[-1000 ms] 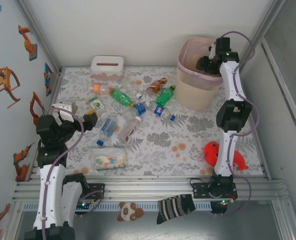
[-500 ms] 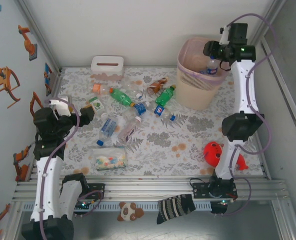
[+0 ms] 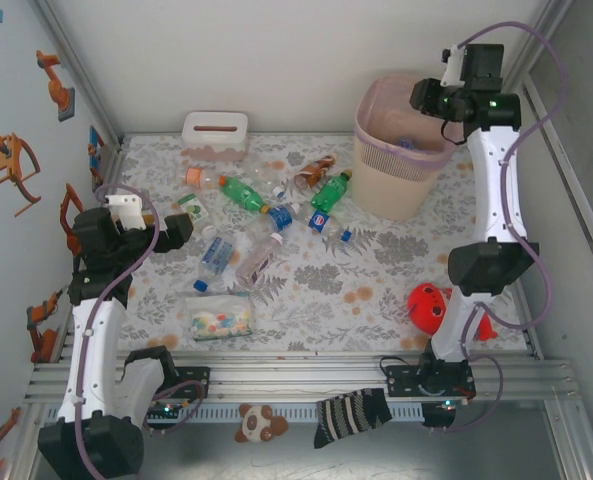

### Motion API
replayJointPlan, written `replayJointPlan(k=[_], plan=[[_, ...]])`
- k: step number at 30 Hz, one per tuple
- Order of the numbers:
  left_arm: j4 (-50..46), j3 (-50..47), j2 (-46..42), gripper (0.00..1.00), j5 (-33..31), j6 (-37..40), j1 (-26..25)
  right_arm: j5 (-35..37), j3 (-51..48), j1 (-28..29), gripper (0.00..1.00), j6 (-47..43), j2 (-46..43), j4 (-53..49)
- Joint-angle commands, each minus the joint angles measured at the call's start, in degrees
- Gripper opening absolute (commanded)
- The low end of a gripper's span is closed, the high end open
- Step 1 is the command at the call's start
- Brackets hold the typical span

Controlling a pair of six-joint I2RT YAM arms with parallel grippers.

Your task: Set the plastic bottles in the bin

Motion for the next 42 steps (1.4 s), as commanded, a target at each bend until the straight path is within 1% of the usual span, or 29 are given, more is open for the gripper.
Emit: replayJointPlan(k=[1,6,10,15,18,22,24,26,30,36,42], plan=[[-0.08,1.17,-0.67,1.0,1.66,-0.28,0.24,-2.12,-1.62,0.13,0.31,0.83,1.48,0.83],[-0.07,1.26,0.22,1.0,2.17,-0.24,0.17,-2.55,-2.94,0.39,0.28,0.93,2.03,0.93],[-1.34,2.15,2.29,0.98,2.54,-0.08,0.16,-2.73,-4.3,0.79,0.27,0.98,0.96,1.05],[-5.71,4.4,7.08,0.93,1.96,1.27,-0.75,-2.73,-7.59,1.82,0.27,1.3,-2.64,1.96],[-9.53,6.33,10.97,0.9,0.45,2.55,-2.46,-2.38,-10.74,2.65,0.27,1.38,-6.1,2.95],[-15.21,9.12,17.09,0.88,-3.44,4.69,-5.88,-1.86,-15.49,3.4,0.27,1.59,-11.02,4.49],[-18.36,10.72,19.78,0.87,-6.76,5.91,-7.75,-1.65,-17.76,3.63,0.27,1.87,-13.41,5.27],[-21.1,11.93,21.88,0.86,-11.5,7.02,-10.3,-1.56,-20.33,3.73,0.27,2.37,-16.07,6.32],[-24.77,13.28,25.11,0.87,-18.95,8.53,-14.19,-1.45,-24.17,3.88,0.27,3.08,-20.08,7.94],[-27.23,14.64,30.45,0.88,-24.08,10.44,-19.57,-1.23,-26.85,3.91,0.27,3.39,-23.1,8.25],[-29.32,15.9,36.5,0.88,-24.86,11.55,-22.98,-1.67,-29.38,3.91,0.27,4.22,-24.63,9.09]])
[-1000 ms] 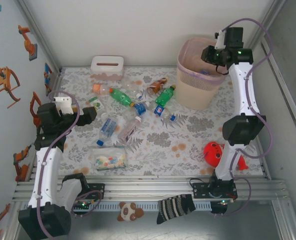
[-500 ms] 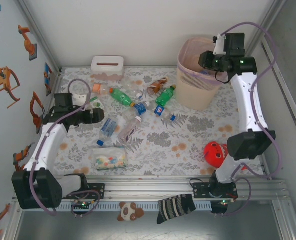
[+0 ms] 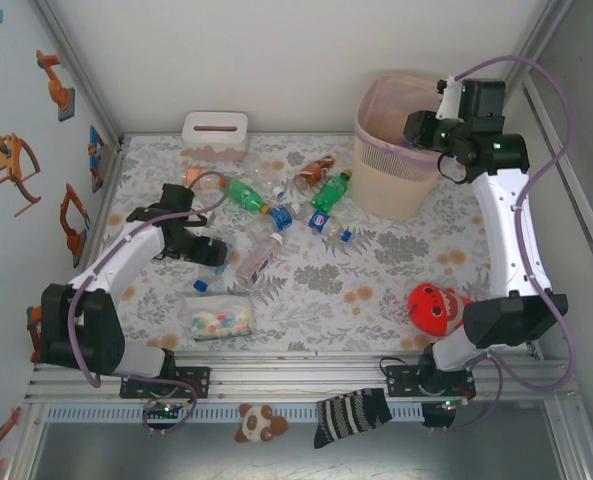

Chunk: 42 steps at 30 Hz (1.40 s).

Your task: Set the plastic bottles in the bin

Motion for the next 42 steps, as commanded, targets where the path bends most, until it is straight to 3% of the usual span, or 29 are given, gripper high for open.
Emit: replayJointPlan(k=[1,10,20,30,36,42], plan=[[-3.97,2.02,2.73,0.88,-1.81,2.04,-1.52,0.02,-1.47,0.41,0.27,1.22,-2.08,2.05],[-4.85,2.82,10.38,0.83,-1.13,3.37,-3.53,-0.97,-4.18,0.41,0.27,2.25,-3.27,3.18],[-6.23,3.9,15.23,0.7,-3.75,3.85,-5.19,-2.29,-6.89,0.41,0.27,3.36,-3.93,4.47],[-6.56,4.07,14.85,0.53,-4.33,3.94,-5.28,-1.66,-8.84,0.41,0.26,3.36,-5.88,4.35],[-6.13,4.1,12.05,0.5,-5.31,3.63,-5.26,-2.09,-11.65,0.49,0.26,3.98,-8.34,5.38],[-4.1,3.39,6.28,0.49,-1.7,3.9,-5.19,-4.28,-15.52,1.11,0.26,3.64,-11.67,8.91]])
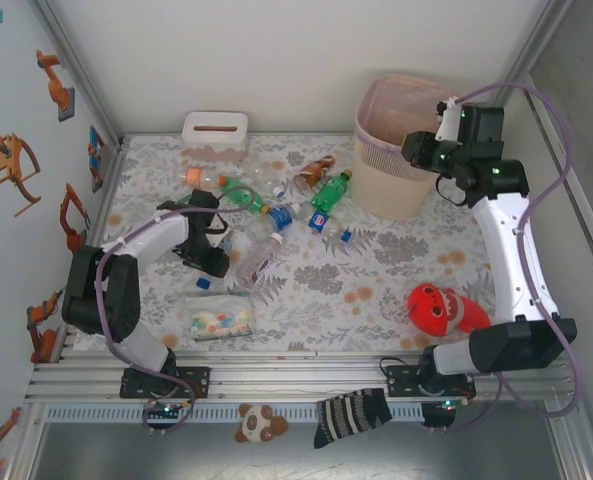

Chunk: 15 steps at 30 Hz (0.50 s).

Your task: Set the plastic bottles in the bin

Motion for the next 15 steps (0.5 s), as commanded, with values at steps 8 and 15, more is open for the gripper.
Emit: replayJointPlan(k=[8,15], plan=[[5.34,-0.91,-13.0,0.47,10.49,0.73,2.21,-9.33,-9.05,4.1,0.27,-0.96,-5.28,12.57],[14.52,-4.63,-23.02,0.46,27.26,1.12,5.67,-16.76,-14.55,11.18,0.33,-5.36,-6.09,22.12]])
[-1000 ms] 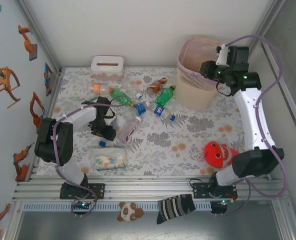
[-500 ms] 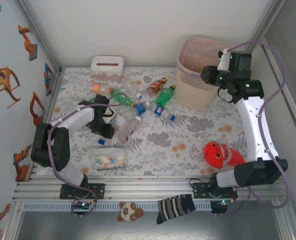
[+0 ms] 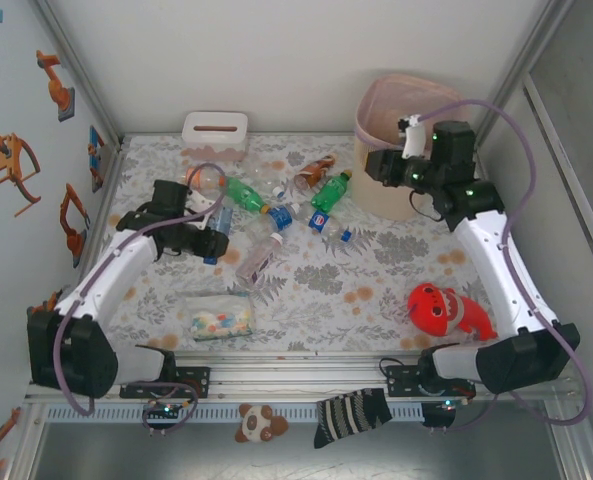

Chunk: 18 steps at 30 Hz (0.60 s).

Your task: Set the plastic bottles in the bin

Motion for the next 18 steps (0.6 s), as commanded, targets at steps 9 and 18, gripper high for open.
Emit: replayJointPlan(k=[9,18], plan=[[22.25,-11.09,-17.49,0.43,32.98,1.62,1.51,-16.77,-6.85,12.09,0.42,-4.91,0.28,24.07],[31.01,-15.17,-22.7,0.44,43.54,0.79,1.34,-22.62,-6.54,24.12,0.55,-14.36,5.9,32.15]])
